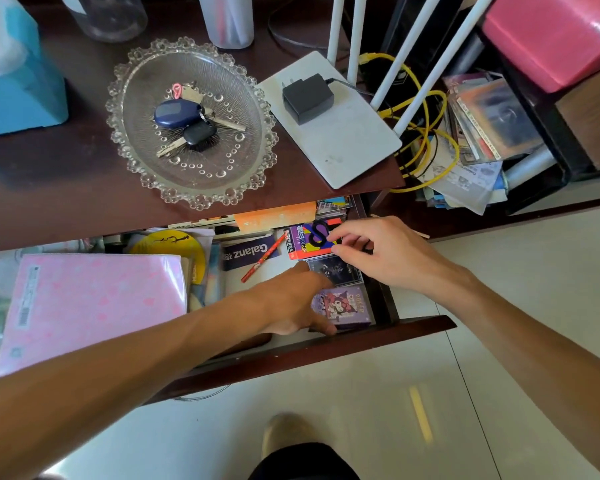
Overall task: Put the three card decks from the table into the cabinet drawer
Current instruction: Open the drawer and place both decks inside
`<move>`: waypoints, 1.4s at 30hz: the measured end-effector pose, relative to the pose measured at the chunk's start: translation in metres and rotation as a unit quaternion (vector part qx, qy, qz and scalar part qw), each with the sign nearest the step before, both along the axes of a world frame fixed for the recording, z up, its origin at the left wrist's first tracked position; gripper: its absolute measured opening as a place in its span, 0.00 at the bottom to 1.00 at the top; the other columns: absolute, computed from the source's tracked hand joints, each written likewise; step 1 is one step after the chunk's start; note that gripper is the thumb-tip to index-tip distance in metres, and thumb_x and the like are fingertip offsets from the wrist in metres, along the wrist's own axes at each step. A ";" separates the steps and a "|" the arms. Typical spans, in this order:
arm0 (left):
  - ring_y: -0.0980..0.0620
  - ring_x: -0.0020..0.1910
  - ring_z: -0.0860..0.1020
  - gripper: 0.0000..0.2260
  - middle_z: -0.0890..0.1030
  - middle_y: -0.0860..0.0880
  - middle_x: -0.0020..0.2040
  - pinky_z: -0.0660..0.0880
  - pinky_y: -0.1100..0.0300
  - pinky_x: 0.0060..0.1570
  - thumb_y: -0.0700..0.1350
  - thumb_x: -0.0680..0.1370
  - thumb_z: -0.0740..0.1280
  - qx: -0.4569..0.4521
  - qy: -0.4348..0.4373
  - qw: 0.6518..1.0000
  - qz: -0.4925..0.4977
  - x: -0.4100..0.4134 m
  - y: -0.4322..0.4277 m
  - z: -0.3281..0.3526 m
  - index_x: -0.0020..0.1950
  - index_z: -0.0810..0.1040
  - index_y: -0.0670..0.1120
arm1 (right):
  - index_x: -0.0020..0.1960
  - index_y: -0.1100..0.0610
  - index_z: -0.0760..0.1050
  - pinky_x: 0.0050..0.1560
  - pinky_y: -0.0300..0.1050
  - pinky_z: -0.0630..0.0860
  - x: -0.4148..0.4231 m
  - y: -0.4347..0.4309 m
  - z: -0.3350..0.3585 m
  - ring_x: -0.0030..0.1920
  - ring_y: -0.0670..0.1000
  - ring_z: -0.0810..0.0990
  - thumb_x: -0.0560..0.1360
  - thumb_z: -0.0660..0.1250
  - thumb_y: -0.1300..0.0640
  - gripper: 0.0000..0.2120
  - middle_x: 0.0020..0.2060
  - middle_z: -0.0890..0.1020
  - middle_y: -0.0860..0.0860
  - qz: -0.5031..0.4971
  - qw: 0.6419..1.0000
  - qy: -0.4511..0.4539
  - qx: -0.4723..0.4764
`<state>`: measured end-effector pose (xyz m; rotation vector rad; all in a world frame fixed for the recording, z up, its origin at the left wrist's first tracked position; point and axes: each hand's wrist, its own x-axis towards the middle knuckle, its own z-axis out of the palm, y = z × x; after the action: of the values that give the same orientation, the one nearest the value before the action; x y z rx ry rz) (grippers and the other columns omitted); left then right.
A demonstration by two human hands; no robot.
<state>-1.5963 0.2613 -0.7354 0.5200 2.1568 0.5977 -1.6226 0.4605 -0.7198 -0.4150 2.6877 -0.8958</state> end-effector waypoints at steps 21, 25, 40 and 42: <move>0.53 0.29 0.85 0.16 0.88 0.43 0.38 0.76 0.64 0.33 0.56 0.79 0.68 0.014 -0.085 0.984 0.155 -0.001 -0.005 -0.029 0.48 0.79 0.41 | 0.58 0.47 0.85 0.43 0.28 0.76 0.010 0.016 -0.012 0.51 0.37 0.83 0.79 0.71 0.52 0.09 0.46 0.86 0.40 -0.076 0.994 -0.018 -0.080; 0.54 0.28 0.85 0.14 0.88 0.45 0.39 0.76 0.63 0.33 0.55 0.80 0.66 0.022 -0.092 0.983 0.157 -0.003 -0.004 -0.031 0.47 0.77 0.43 | 0.58 0.46 0.85 0.44 0.31 0.78 0.008 0.016 -0.012 0.51 0.39 0.83 0.79 0.71 0.51 0.09 0.46 0.86 0.39 -0.091 0.992 -0.030 -0.086; 0.49 0.34 0.82 0.07 0.85 0.42 0.43 0.81 0.62 0.37 0.42 0.81 0.65 0.106 -0.224 0.909 0.336 0.002 -0.030 -0.001 0.52 0.80 0.41 | 0.52 0.46 0.86 0.43 0.32 0.79 0.005 -0.003 0.020 0.42 0.44 0.86 0.78 0.71 0.52 0.05 0.43 0.87 0.43 -0.161 0.969 -0.142 -0.119; 0.51 0.33 0.81 0.06 0.85 0.49 0.39 0.77 0.62 0.35 0.44 0.80 0.65 0.093 -0.136 0.919 0.357 0.019 -0.057 0.041 0.49 0.81 0.46 | 0.50 0.47 0.85 0.37 0.28 0.76 0.015 -0.021 0.050 0.37 0.43 0.85 0.78 0.71 0.53 0.04 0.41 0.88 0.44 -0.219 0.946 -0.174 -0.165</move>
<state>-1.5773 0.2038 -0.6948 -0.2802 1.9929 1.2002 -1.6075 0.4396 -0.6694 0.2768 2.3345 -1.4016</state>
